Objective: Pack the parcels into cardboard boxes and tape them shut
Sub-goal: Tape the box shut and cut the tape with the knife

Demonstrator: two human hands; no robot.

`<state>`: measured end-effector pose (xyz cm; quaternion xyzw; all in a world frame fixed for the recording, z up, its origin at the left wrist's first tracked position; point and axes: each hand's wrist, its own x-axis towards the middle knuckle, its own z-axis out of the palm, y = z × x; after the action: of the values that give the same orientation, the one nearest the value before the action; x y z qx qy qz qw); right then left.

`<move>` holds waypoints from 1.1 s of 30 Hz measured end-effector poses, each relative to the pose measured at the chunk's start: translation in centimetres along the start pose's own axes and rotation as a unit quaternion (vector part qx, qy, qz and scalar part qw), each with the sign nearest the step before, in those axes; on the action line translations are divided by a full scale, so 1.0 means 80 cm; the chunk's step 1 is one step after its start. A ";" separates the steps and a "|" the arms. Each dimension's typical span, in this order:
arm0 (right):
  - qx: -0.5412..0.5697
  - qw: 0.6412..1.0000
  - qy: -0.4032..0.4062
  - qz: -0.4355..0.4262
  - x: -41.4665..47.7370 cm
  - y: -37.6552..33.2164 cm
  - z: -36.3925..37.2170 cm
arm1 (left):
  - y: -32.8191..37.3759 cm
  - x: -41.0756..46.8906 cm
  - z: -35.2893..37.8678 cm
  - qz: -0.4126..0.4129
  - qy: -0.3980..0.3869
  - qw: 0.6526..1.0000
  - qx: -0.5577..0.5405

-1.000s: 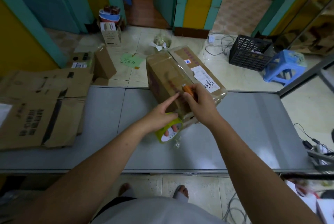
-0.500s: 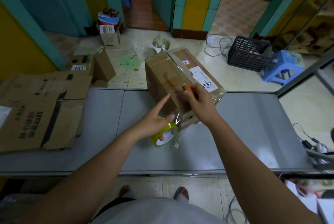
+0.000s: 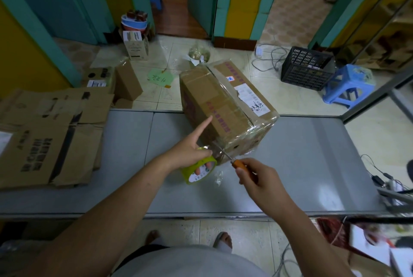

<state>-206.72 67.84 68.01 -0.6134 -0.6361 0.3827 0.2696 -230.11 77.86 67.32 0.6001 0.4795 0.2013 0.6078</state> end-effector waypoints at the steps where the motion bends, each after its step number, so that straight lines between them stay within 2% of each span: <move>1: -0.006 1.000 0.009 0.005 -0.002 0.000 0.001 | 0.004 -0.002 0.001 0.000 0.000 1.000 -0.004; 10: -0.122 0.992 0.012 0.010 0.012 -0.034 0.001 | 0.029 -0.011 0.008 -0.024 0.007 0.999 0.043; 13: -0.183 0.982 -0.027 0.036 0.034 -0.037 0.010 | 0.029 -0.011 0.008 -0.031 0.001 0.998 0.056; 17: -0.239 0.961 -0.080 0.118 0.050 0.006 0.035 | 0.027 -0.011 0.002 -0.043 -0.012 0.995 0.087; 21: -0.288 0.948 -0.097 0.098 0.032 0.075 0.058 | 0.024 -0.008 -0.005 -0.036 -0.013 0.996 0.084; 23: -0.304 0.947 -0.081 0.064 0.021 0.110 0.069 | 0.019 -0.008 -0.010 -0.024 -0.015 0.994 0.109; 28: -0.340 0.938 -0.039 0.060 0.008 0.167 0.082 | 0.003 -0.012 -0.017 0.007 -0.002 0.979 0.203; 31: -0.306 0.951 0.005 0.054 0.013 0.152 0.071 | -0.024 -0.012 -0.024 0.013 0.059 0.943 0.327; 33: -0.240 0.967 0.091 0.014 0.026 0.115 0.050 | -0.053 -0.013 -0.029 0.014 0.100 0.917 0.386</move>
<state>-204.86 68.84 57.96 -0.7013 -0.6732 0.1657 0.1658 -233.88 77.40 64.19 0.7716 0.5698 0.0680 0.2745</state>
